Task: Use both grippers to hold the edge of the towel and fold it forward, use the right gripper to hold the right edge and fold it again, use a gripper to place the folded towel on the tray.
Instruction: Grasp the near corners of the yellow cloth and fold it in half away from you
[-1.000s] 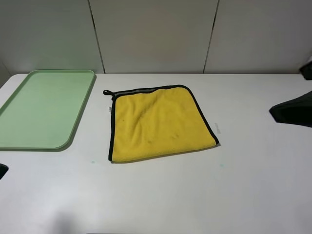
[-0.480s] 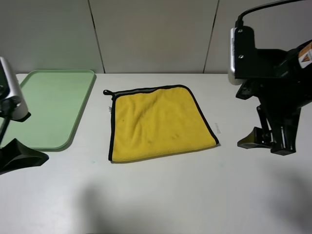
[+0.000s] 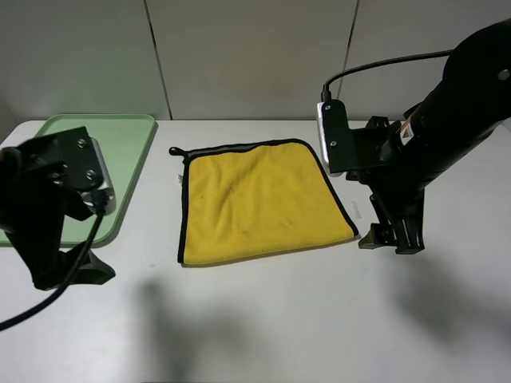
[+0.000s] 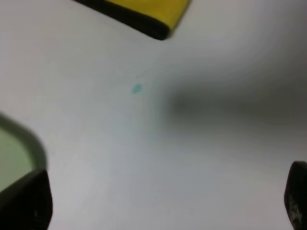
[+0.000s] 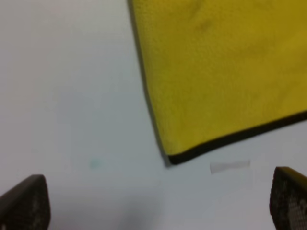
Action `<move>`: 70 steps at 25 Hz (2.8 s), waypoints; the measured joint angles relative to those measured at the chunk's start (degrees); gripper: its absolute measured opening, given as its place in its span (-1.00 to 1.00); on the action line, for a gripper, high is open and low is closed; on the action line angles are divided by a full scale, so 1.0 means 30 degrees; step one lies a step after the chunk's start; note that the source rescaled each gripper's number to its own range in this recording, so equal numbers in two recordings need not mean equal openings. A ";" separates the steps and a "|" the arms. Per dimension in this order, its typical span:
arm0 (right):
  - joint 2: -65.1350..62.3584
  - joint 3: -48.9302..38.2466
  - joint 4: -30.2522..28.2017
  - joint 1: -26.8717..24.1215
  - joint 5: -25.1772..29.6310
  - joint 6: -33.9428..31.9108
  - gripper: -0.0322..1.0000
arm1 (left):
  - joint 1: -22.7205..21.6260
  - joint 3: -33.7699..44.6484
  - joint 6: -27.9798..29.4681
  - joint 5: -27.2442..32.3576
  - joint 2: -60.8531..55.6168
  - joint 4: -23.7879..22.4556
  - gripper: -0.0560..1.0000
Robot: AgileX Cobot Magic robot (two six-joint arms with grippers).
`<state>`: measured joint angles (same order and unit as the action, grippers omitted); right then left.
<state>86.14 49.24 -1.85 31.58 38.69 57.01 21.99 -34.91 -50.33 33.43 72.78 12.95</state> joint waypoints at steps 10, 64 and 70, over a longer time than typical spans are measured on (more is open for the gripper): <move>0.2465 0.0003 0.0000 0.0000 -0.1502 0.0288 1.00 | 0.3312 -0.0014 -0.2621 -0.6337 0.5237 -0.0113 0.92; 0.5737 0.0020 -0.1377 -0.2058 -0.8393 0.0409 1.00 | 0.4243 -0.0305 -0.7307 -1.6557 1.1142 -0.1172 0.88; 0.6775 0.0020 -0.1334 -0.2058 -0.8215 0.0409 1.00 | 0.4243 -0.0305 -0.7307 -1.6580 1.1142 -0.1172 0.88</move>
<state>106.47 49.30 -5.85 25.40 14.04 58.24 34.72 -35.82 -72.25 -16.31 106.21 9.43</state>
